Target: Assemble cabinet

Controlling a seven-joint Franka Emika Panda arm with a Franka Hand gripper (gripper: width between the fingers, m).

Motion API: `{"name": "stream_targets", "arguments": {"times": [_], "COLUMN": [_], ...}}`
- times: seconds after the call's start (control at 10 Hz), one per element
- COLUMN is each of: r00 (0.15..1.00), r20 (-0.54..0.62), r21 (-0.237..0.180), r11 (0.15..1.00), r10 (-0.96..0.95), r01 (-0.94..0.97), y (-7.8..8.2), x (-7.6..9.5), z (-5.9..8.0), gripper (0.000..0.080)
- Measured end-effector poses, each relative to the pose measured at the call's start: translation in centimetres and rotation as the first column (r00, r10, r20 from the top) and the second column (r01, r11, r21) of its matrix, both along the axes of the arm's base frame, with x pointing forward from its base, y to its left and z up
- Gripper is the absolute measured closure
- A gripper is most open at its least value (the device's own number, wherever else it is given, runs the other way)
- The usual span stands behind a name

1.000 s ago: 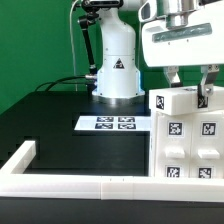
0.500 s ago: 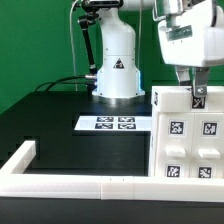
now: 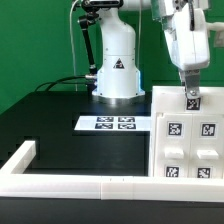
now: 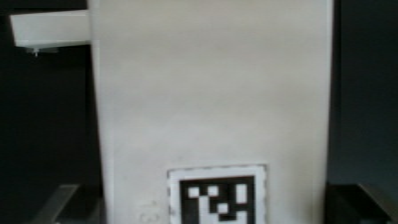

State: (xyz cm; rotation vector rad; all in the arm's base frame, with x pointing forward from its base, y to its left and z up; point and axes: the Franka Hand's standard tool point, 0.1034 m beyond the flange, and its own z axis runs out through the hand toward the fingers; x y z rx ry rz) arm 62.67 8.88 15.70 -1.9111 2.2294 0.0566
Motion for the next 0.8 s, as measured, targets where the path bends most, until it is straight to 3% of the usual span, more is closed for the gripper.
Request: {"name": "stream_targets", "arguments": {"times": [0.2,0.3,0.4,0.6,0.8], "r00": [1.000,0.999,0.998,0.996,0.994], "r20": [0.005,0.010,0.020,0.046,0.054], "r21": [-0.003,-0.004,-0.006,0.005,0.006], "r11": [1.000,0.999,0.998,0.997,0.995], "r10": [0.026,0.044,0.067,0.080,0.097], "r01": [-0.026,-0.044,-0.067,-0.080,-0.097], "y": [0.0,0.0,0.1,0.6,1.1], "x": [0.0,0.0,0.1,0.4,0.4], "z": [0.0,0.1,0.5,2.0,2.6], "gripper": [0.0242,0.0062,0.0019,0.0003,0.0002]}}
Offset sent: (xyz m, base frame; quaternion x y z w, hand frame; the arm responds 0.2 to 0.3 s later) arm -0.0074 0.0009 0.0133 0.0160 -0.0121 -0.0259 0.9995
